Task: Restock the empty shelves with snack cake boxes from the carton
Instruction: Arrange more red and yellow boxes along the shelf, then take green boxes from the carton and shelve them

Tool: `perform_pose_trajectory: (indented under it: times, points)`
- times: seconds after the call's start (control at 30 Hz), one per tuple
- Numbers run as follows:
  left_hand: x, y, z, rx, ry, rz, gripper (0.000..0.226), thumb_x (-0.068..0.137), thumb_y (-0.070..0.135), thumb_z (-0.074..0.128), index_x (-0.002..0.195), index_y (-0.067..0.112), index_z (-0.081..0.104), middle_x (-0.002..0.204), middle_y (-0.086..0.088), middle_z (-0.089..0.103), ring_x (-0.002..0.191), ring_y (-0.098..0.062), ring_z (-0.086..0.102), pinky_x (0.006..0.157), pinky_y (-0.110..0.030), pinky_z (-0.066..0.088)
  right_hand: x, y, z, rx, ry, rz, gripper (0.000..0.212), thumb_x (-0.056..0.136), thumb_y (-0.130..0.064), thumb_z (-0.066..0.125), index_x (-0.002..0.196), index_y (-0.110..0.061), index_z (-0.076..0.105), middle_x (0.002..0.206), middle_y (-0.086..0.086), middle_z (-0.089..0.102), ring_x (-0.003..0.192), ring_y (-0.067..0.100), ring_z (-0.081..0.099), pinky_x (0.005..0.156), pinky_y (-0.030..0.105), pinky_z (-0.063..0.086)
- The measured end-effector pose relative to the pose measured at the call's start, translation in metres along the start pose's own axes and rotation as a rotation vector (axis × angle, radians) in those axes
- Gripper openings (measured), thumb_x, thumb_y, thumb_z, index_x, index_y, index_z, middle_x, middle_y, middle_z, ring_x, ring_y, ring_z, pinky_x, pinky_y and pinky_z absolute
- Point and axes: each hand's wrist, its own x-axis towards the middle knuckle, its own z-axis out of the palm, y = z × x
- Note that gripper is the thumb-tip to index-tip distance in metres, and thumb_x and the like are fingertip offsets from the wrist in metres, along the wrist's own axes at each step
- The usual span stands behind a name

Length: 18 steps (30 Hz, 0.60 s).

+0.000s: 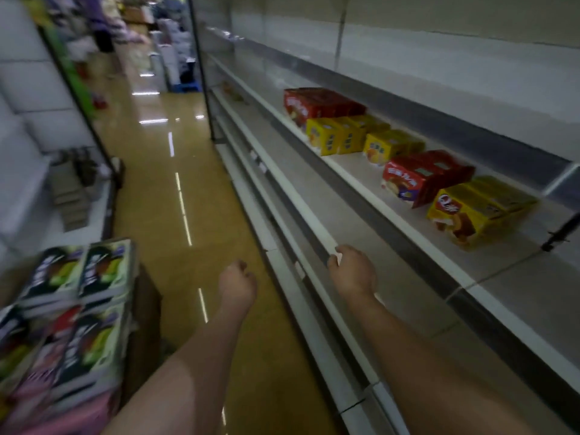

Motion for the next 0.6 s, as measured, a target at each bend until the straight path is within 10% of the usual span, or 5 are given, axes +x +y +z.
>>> perform_pose_trajectory:
  times: [0.6]
  points:
    - [-0.131, -0.261, -0.206, -0.024, 0.440, -0.553, 0.025, 0.094, 0.015, 0.051, 0.118, 0.015, 0.058, 0.117, -0.008, 0.063, 0.103, -0.030, 0.059, 0.075, -0.031, 0.044, -0.206, -0.223, 0.144, 0.145, -0.703, -0.380, 0.033, 0.099, -0.029, 0.044, 0.118, -0.008, 0.060, 0.115, 0.011, 0.064, 0.098, 0.024, 0.060, 0.078, 0.030, 0.044]
